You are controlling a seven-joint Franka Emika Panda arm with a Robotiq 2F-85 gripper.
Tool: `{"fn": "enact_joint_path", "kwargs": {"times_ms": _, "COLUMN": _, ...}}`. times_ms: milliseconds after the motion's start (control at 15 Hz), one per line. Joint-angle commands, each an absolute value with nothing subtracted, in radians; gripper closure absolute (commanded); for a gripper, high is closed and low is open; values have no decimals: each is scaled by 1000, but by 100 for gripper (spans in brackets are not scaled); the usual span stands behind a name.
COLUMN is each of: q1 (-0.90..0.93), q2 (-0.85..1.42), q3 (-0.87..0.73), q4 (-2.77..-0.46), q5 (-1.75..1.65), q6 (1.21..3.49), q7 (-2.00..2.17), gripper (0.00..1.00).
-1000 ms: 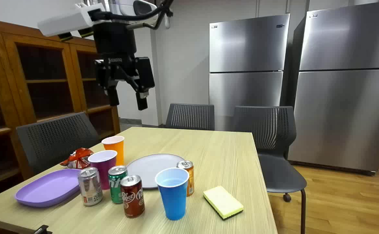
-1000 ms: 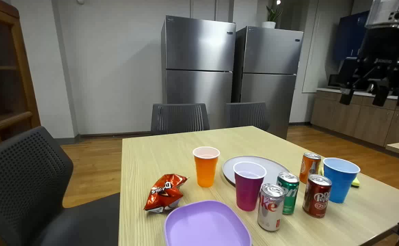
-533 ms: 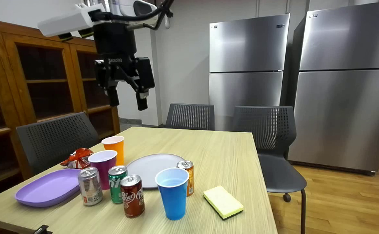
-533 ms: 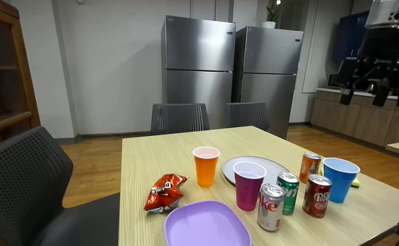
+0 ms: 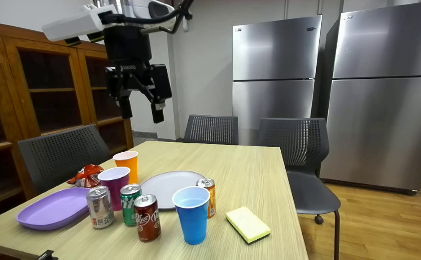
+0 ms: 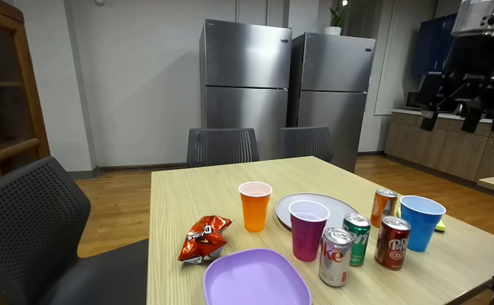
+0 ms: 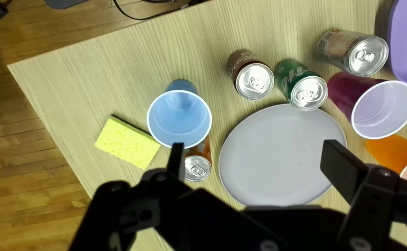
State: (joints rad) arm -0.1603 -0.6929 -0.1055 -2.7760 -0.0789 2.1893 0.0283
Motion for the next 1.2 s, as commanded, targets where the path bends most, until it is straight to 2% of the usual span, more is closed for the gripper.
{"fn": "enact_joint_path", "kwargs": {"times_ms": 0, "q1": -169, "q2": -642, "q3": -82, "q4": -2770, "q5": -81, "q6": 2218, "q7": 69, "gripper": 0}}
{"fn": "enact_joint_path", "kwargs": {"times_ms": 1133, "q1": -161, "q2": -366, "q3": -16, "q4": -2768, "q5": -110, "q6": 2311, "q7": 202, "gripper": 0}}
